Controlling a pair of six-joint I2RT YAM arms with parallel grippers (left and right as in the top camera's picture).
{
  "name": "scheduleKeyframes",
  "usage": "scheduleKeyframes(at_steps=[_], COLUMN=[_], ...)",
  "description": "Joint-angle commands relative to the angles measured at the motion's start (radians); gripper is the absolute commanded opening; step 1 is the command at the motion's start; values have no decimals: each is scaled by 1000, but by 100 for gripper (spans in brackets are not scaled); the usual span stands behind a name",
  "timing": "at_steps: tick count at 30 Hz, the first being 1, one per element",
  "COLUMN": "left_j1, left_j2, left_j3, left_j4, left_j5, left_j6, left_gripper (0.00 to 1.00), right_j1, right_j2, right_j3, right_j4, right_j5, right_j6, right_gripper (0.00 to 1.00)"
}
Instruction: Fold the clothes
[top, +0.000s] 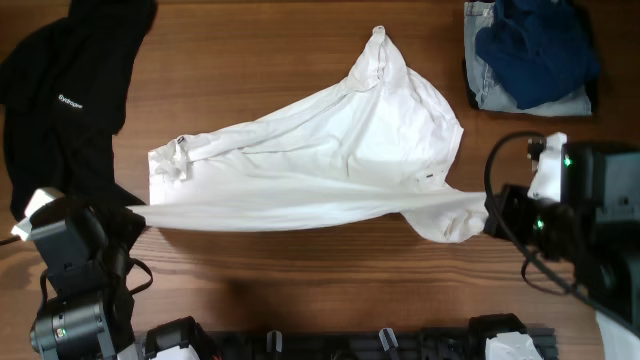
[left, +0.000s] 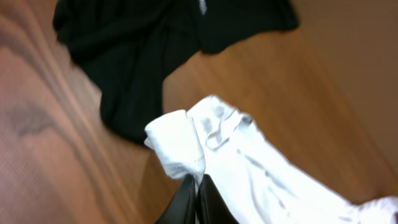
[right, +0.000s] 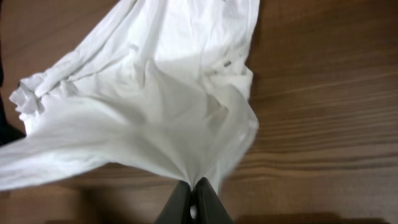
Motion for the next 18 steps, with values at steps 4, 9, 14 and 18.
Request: scheduleKeyframes(at_steps=[4,9,14,18], left_j1=[6,6,3,-6], left_j2=[158,454,827,1013], left_j3=[-12,-19,-19,-19], left_j4=[-82,5,193,273], left_j5=[12,12,24,57], left_j6=[15,15,12,12], left_gripper=[4,4,4,4], right_j1=[-5,-5,-5,-4], right_j2=[380,692,919,971], right_j3=[8,8,8,8], right_j4=[166,402,566,633], right_j5=[10,-26,-74,-78], right_j6=[-101,-155,-181,-191], right_gripper=[4,4,4,4])
